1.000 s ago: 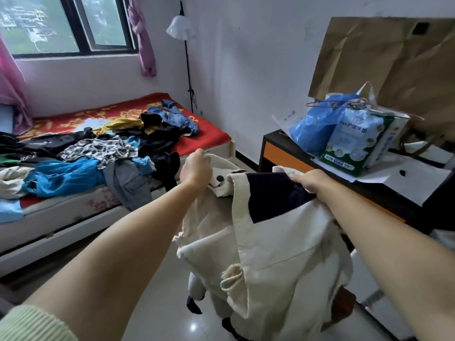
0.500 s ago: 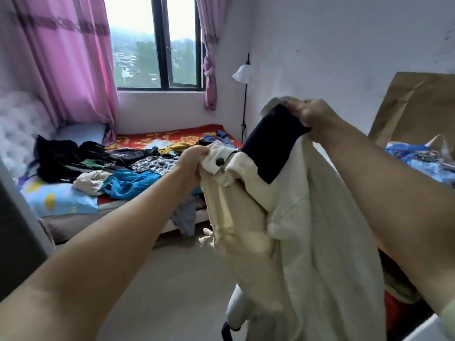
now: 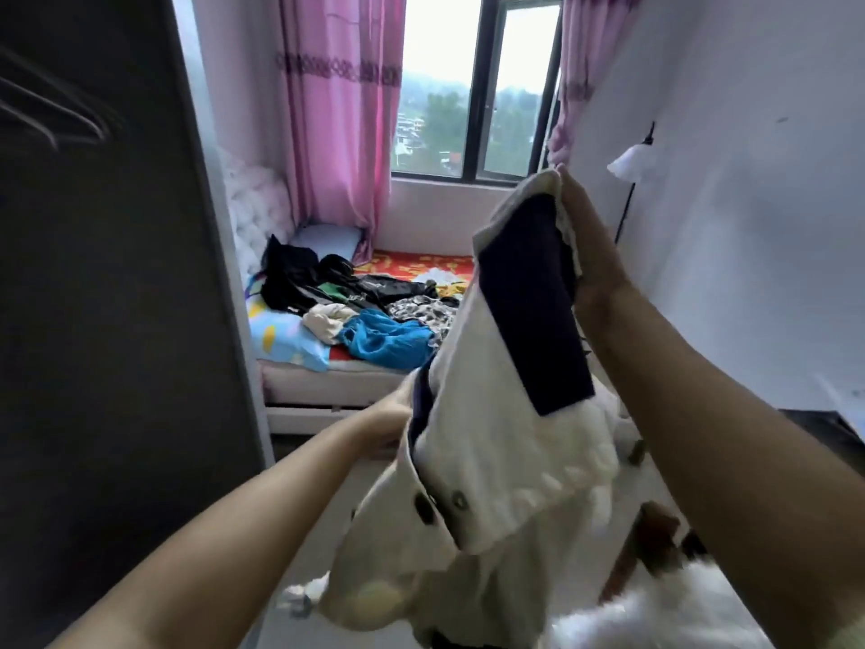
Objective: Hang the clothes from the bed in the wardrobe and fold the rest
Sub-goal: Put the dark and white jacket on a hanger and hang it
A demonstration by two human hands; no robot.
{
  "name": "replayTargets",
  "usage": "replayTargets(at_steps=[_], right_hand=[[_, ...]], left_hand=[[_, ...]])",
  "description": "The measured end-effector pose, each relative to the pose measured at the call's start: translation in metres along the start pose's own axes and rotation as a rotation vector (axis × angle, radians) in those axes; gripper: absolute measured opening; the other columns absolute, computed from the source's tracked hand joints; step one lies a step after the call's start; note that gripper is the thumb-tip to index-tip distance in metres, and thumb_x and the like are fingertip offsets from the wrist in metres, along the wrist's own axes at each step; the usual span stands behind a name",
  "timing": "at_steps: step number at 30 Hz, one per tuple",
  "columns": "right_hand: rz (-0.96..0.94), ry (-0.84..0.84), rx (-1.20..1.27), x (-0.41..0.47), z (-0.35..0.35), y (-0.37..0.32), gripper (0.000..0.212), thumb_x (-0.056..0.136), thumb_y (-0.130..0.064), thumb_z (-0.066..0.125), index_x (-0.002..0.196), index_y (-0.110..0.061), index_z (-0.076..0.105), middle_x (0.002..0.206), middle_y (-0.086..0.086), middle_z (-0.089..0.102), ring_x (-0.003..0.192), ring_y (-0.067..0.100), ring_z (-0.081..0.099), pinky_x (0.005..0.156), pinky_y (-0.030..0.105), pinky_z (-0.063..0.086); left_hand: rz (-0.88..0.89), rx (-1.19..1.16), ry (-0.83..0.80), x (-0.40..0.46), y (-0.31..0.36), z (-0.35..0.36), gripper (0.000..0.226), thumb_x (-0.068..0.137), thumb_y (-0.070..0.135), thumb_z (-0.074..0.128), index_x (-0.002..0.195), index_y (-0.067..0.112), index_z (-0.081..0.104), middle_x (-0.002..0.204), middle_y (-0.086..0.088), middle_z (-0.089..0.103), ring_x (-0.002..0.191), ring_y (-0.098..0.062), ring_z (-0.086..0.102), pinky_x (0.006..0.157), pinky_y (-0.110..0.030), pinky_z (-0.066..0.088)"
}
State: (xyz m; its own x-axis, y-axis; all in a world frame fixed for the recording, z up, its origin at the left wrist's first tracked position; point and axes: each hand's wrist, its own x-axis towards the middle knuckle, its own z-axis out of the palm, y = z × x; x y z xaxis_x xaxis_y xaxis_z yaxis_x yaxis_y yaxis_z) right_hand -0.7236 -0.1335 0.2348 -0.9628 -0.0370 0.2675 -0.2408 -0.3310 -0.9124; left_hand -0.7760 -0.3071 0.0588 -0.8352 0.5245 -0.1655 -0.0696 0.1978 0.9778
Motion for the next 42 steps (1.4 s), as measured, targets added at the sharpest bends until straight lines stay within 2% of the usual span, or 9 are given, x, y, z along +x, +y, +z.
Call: replayTargets(at_steps=[5, 11, 20, 23, 26, 29, 32, 35, 42], right_hand=[[0.206, -0.168, 0.066, 0.017, 0.009, 0.044, 0.041, 0.031, -0.048, 0.087, 0.041, -0.02, 0.059, 0.044, -0.003, 0.053, 0.041, 0.008, 0.054, 0.046, 0.015, 0.046], [0.323, -0.298, -0.026, 0.035, 0.017, 0.079, 0.051, 0.014, -0.05, 0.09, 0.039, -0.017, 0.06, 0.042, -0.003, 0.054, 0.038, 0.008, 0.053, 0.043, 0.012, 0.043], [0.264, -0.557, 0.063, 0.077, 0.002, 0.102, 0.034, 0.053, -0.048, 0.083, 0.049, -0.022, 0.063, 0.049, -0.008, 0.054, 0.045, 0.003, 0.051, 0.049, 0.013, 0.045], [0.269, -0.634, 0.069, 0.085, 0.009, 0.101, 0.026, 0.066, -0.045, 0.076, 0.06, -0.021, 0.067, 0.052, -0.007, 0.052, 0.05, 0.003, 0.049, 0.053, 0.014, 0.049], [0.273, -0.442, -0.141, 0.084, 0.015, 0.096, 0.066, 0.024, -0.054, 0.089, 0.066, -0.013, 0.059, 0.046, -0.006, 0.056, 0.051, 0.008, 0.054, 0.047, 0.014, 0.048], [0.164, -0.756, 0.057, 0.074, 0.03, 0.087, 0.019, 0.081, -0.021, 0.065, 0.083, -0.002, 0.062, 0.077, 0.012, 0.069, 0.074, 0.018, 0.067, 0.075, 0.021, 0.053], [0.182, -0.85, -0.036, 0.084, 0.027, 0.086, 0.022, 0.094, -0.023, 0.048, 0.074, -0.015, 0.049, 0.068, 0.0, 0.047, 0.06, 0.01, 0.044, 0.059, 0.016, 0.04], [0.277, -0.977, -0.073, 0.085, 0.013, 0.094, 0.027, 0.09, -0.033, 0.056, 0.066, -0.021, 0.05, 0.06, -0.005, 0.044, 0.055, 0.01, 0.037, 0.054, 0.019, 0.032], [0.585, -0.412, -0.707, 0.046, -0.05, 0.137, 0.069, 0.023, -0.072, 0.084, 0.053, -0.018, 0.054, 0.053, -0.004, 0.046, 0.051, 0.006, 0.039, 0.052, 0.019, 0.034]], left_hand=[[-0.016, 0.463, 0.096, 0.018, -0.067, -0.04, 0.133, 0.048, 0.066, 0.072, 0.151, 0.036, -0.007, 0.159, 0.004, 0.005, 0.147, -0.016, 0.006, 0.118, -0.042, 0.019], [0.101, 0.458, 0.158, 0.036, -0.097, -0.046, 0.078, 0.062, 0.041, 0.075, 0.134, 0.032, 0.046, 0.125, 0.013, 0.06, 0.117, -0.011, 0.056, 0.096, -0.034, 0.049], [-0.045, -0.166, 0.377, 0.063, -0.111, -0.092, 0.041, 0.084, -0.01, 0.051, 0.115, 0.016, 0.05, 0.092, -0.005, 0.061, 0.074, -0.012, 0.058, 0.058, -0.017, 0.05], [-0.111, -0.14, 0.602, 0.079, -0.114, -0.106, 0.03, 0.086, 0.01, 0.061, 0.114, 0.01, 0.05, 0.09, -0.007, 0.053, 0.066, -0.015, 0.052, 0.05, -0.019, 0.044], [-0.055, -0.001, 0.394, 0.094, -0.098, -0.112, 0.061, 0.075, 0.056, 0.066, 0.117, 0.012, 0.055, 0.11, -0.009, 0.058, 0.097, -0.02, 0.059, 0.079, -0.025, 0.048], [-0.158, 0.09, -0.053, 0.104, -0.072, -0.099, 0.052, 0.092, 0.061, 0.041, 0.106, 0.016, 0.064, 0.094, 0.0, 0.067, 0.082, -0.011, 0.06, 0.07, -0.021, 0.045], [-0.352, 0.367, -0.349, 0.108, -0.075, -0.075, 0.044, 0.075, 0.044, 0.052, 0.079, 0.001, 0.06, 0.065, -0.002, 0.054, 0.059, -0.014, 0.047, 0.055, -0.023, 0.037], [-0.273, 0.189, -0.112, 0.111, -0.089, -0.061, 0.014, 0.084, 0.02, 0.056, 0.072, 0.012, 0.057, 0.072, -0.004, 0.054, 0.064, -0.014, 0.048, 0.059, -0.026, 0.04], [0.095, -0.631, 0.43, 0.102, -0.068, -0.11, 0.014, 0.096, 0.005, 0.048, 0.102, 0.002, 0.06, 0.096, -0.018, 0.067, 0.079, -0.023, 0.064, 0.07, -0.032, 0.055]])
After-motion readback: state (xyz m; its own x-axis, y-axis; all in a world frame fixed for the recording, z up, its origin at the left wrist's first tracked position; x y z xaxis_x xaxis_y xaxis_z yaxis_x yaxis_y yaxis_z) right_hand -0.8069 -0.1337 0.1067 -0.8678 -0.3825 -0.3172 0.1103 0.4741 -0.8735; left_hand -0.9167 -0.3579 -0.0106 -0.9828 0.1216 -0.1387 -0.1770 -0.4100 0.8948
